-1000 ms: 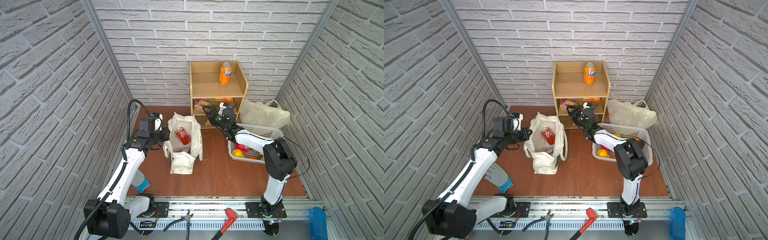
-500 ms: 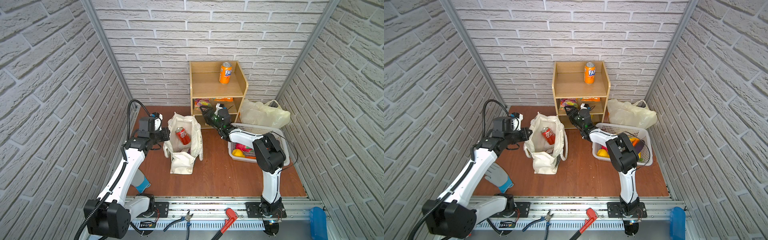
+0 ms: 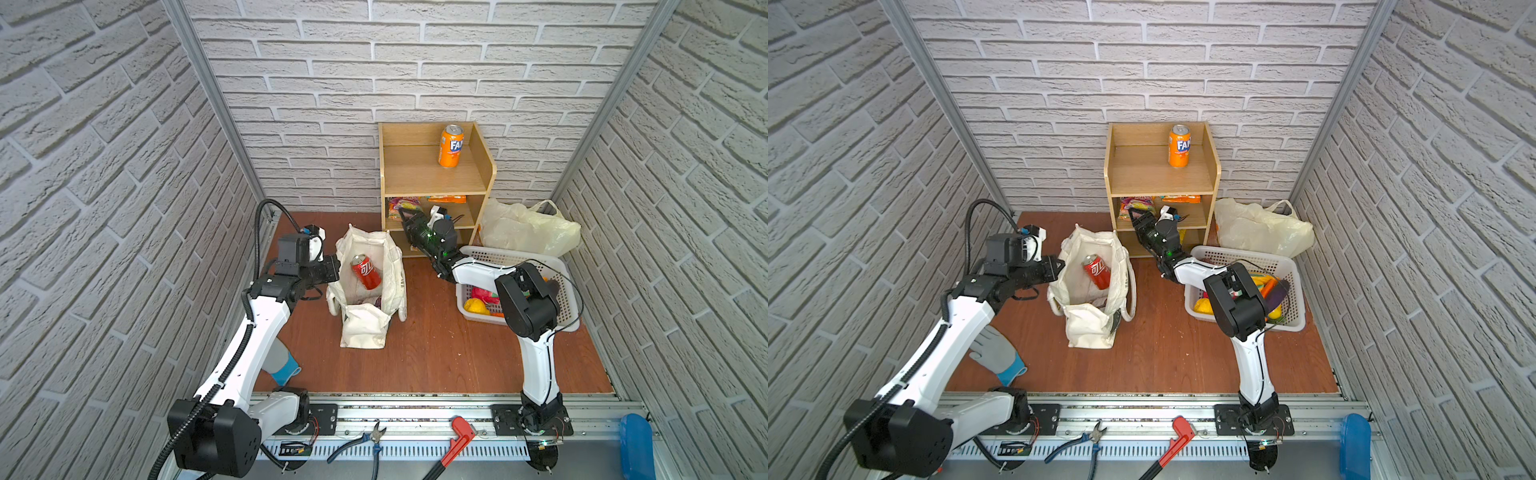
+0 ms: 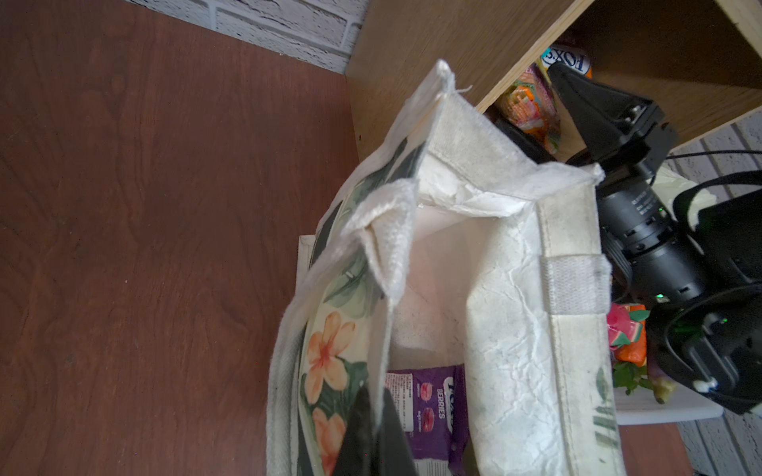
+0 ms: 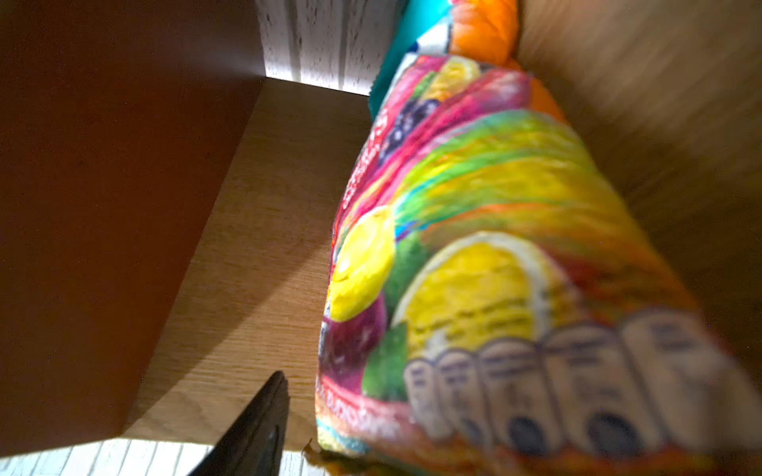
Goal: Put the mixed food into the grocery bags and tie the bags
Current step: 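Grasp the colourful fruits candy bag on the shelf with the right gripper, then carry the fruits candy bag with the right gripper into the tote bag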
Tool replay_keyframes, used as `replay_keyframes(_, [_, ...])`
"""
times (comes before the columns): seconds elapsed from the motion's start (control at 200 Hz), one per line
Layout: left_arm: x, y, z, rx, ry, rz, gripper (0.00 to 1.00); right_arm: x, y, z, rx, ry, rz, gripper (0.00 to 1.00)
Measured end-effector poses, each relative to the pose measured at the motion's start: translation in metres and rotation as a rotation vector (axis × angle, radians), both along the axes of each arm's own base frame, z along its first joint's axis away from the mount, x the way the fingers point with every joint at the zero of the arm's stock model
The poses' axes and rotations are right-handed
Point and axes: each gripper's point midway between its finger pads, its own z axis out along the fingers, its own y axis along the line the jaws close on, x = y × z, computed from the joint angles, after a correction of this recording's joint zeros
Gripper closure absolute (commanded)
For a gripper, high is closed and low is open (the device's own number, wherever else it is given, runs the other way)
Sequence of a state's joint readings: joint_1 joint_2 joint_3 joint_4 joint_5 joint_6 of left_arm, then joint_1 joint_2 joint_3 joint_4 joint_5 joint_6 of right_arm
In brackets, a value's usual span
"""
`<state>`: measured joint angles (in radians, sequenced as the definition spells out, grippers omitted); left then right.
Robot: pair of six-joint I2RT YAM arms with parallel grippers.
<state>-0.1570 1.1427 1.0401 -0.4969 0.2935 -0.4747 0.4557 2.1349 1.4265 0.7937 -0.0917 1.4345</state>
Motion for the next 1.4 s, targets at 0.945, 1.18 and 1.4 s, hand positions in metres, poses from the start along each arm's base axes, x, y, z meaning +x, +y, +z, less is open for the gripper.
replay_keyframes(0.945, [0.000, 0.001, 0.000, 0.005, 0.001, 0.006, 1.00, -0.051, -0.019, 0.041, 0.014, -0.054, 0.042, 0.94])
replay_keyframes(1.18, [0.001, 0.005, -0.001, 0.015, 0.003, 0.018, 1.00, -0.090, -0.029, 0.058, -0.040, -0.055, 0.114, 0.95])
replay_keyframes(1.4, [0.000, 0.006, -0.002, 0.024, 0.005, 0.021, 1.00, -0.133, -0.036, 0.068, -0.195, -0.031, 0.222, 0.95])
